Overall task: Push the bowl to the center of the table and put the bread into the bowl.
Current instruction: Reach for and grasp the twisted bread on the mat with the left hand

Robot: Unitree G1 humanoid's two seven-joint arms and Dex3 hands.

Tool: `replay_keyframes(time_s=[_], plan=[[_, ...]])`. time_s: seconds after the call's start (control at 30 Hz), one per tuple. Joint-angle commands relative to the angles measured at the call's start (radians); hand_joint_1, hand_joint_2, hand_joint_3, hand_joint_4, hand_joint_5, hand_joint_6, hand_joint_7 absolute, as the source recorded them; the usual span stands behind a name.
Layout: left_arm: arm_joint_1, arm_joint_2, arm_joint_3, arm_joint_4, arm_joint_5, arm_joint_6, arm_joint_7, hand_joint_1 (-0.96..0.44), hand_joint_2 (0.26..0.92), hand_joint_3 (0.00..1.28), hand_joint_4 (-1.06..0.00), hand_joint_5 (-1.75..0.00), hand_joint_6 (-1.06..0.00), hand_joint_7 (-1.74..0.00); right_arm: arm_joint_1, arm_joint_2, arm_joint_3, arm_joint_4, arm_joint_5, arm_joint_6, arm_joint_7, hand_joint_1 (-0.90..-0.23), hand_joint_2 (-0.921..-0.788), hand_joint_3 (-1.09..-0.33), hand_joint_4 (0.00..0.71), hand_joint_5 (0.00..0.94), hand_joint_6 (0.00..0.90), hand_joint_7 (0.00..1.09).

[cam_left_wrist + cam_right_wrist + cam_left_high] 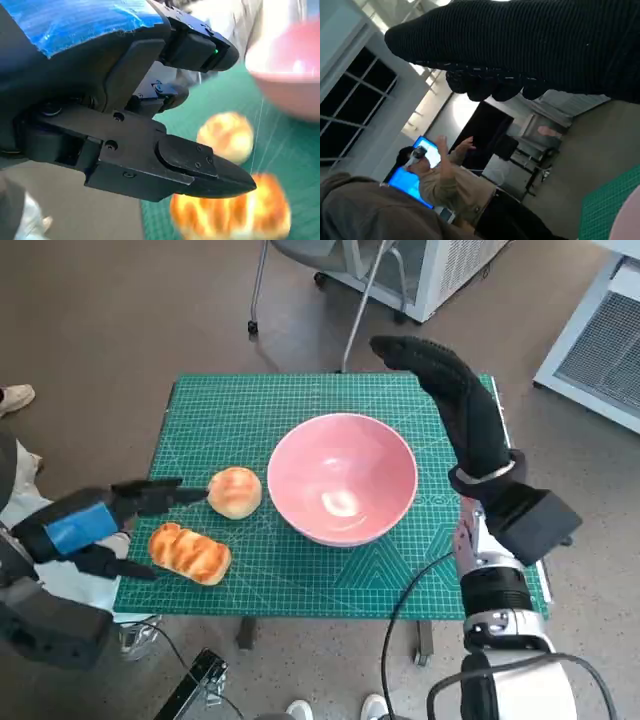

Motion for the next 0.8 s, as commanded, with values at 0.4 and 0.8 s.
replay_keyframes(time_s=[0.4,0.8], plan=[[-0.040,-0.004,-0.099,0.079,0.050,-0.007,-0.002,-0.21,0.746,0.00,-0.26,0.00,-0.42,-0.02,0.043,-0.012,0.017,-0.025,0.000,0.033,-0.012,-0.643,-0.921,-0.740,0.302,0.015,-0.001,0.69],[-0.112,-0.045,-0.198,0.204,0.129,0.003,0.026,-0.16,0.758,0.01,-0.26,0.00,-0.42,-0.01,0.050,-0.019,0.014,-0.031,0.001,0.028,-0.025,-0.638,-0.921,-0.743,0.295,0.009,-0.001,0.69]])
